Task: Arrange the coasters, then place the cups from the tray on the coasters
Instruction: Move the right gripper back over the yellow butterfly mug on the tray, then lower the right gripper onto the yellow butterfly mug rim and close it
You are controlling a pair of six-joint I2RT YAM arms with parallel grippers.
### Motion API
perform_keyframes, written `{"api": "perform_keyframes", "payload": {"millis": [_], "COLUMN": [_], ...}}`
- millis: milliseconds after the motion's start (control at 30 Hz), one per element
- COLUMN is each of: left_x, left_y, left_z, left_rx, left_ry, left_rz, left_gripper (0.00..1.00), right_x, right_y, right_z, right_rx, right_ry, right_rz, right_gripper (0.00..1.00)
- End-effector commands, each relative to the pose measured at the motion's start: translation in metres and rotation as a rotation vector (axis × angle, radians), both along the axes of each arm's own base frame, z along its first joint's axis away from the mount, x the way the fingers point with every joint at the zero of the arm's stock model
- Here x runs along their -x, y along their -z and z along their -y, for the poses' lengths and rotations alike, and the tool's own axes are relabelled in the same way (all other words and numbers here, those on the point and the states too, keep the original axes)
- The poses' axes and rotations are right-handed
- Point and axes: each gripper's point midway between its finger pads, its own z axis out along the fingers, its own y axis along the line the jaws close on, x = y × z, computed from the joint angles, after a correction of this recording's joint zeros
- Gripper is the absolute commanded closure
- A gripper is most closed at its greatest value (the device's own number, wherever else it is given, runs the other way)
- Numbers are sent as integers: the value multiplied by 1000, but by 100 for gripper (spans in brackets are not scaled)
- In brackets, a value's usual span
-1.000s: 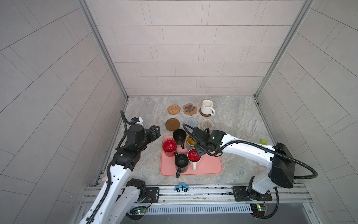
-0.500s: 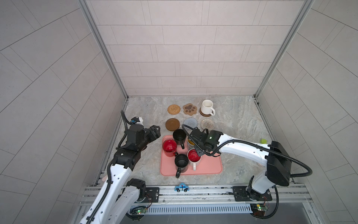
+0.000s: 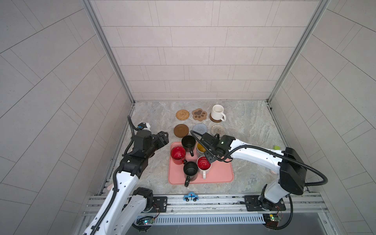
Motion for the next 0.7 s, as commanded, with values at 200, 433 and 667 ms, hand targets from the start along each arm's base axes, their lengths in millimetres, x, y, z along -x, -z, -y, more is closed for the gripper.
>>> {"api": "perform_keyframes", "payload": {"millis": [200, 433, 667], "left_x": [0, 2, 3], "left_y": [-7, -8, -9], "left_z": [-4, -4, -5], "left_rx": [14, 14, 11], "left_ry": [-23, -21, -26], "left_rz": [32, 33, 35], "left_gripper": [22, 22, 22], "right_x": [-4, -8, -11], "right_y": [10, 10, 12], "right_z": [5, 1, -4], "right_rx": [16, 8, 10], "right_ry": [-34, -42, -62], "right_rz": [-19, -16, -16], "right_gripper": [67, 71, 71]}}
